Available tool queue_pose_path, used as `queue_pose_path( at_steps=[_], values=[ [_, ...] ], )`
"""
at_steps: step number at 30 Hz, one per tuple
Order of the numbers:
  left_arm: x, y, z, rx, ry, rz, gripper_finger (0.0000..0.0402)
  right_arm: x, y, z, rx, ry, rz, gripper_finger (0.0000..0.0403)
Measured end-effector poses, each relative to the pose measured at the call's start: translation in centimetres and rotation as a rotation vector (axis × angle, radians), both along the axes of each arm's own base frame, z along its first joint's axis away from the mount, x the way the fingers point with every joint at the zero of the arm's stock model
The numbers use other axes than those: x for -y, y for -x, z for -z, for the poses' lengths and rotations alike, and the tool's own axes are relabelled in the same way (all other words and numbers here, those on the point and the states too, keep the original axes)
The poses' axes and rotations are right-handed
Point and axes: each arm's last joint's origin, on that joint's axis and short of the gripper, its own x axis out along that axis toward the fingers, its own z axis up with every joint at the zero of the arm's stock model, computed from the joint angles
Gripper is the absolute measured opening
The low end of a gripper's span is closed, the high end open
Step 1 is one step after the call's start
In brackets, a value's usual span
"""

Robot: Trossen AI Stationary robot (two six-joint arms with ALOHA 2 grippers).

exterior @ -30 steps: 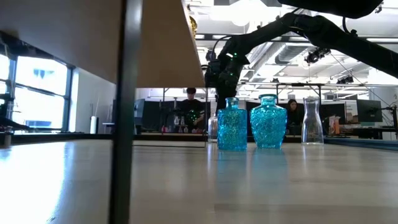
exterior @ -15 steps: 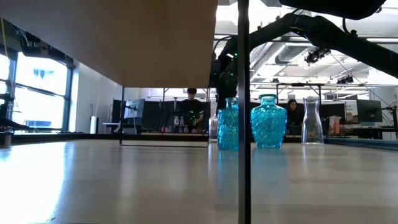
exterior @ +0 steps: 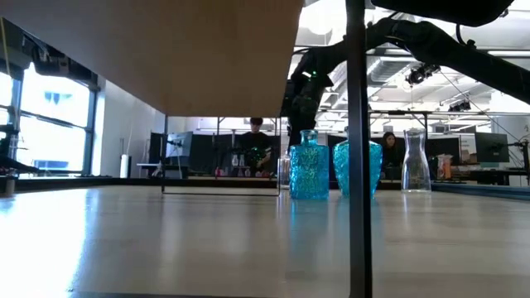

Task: Sort vases onto shelf
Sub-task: Adjust the shelf on the table, then put the left transparent vase on the shelf to align with the other transparent bin

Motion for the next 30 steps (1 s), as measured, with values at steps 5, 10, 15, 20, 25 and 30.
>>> queue_pose_path(
  at_steps=[5, 10, 15, 20, 25, 30],
  values=[
    [0.0, 0.1, -0.1, 0.000, 0.006, -0.006, 0.0000, 0.0, 0.0, 0.0, 0.000, -0.001, 0.000, 0.0002],
    [-0.2, 0.5, -0.7, 0.021, 0.019, -0.021, 0.0000, 0.0, 0.0, -0.3, 0.003, 0.010, 0.001, 0.0002],
    [-0.5, 1.3, -1.7, 0.065, 0.025, -0.052, 0.0000, -0.1, 0.5, -1.5, -0.013, 0.068, 0.009, 0.0001],
    [-1.1, 2.4, -2.7, 0.127, -0.017, -0.103, 0.0000, 0.0, 1.4, -2.8, -0.038, 0.102, 0.036, 0.0001],
    [-1.6, 3.3, -3.4, 0.171, -0.047, -0.148, 0.0000, -0.7, 1.5, -2.9, -0.067, 0.066, 0.024, 0.0000],
    [-1.8, 3.7, -3.8, 0.192, -0.051, -0.164, 0.0000, -1.7, 1.2, -2.9, -0.096, 0.031, 0.002, 0.0000]
  ],
)
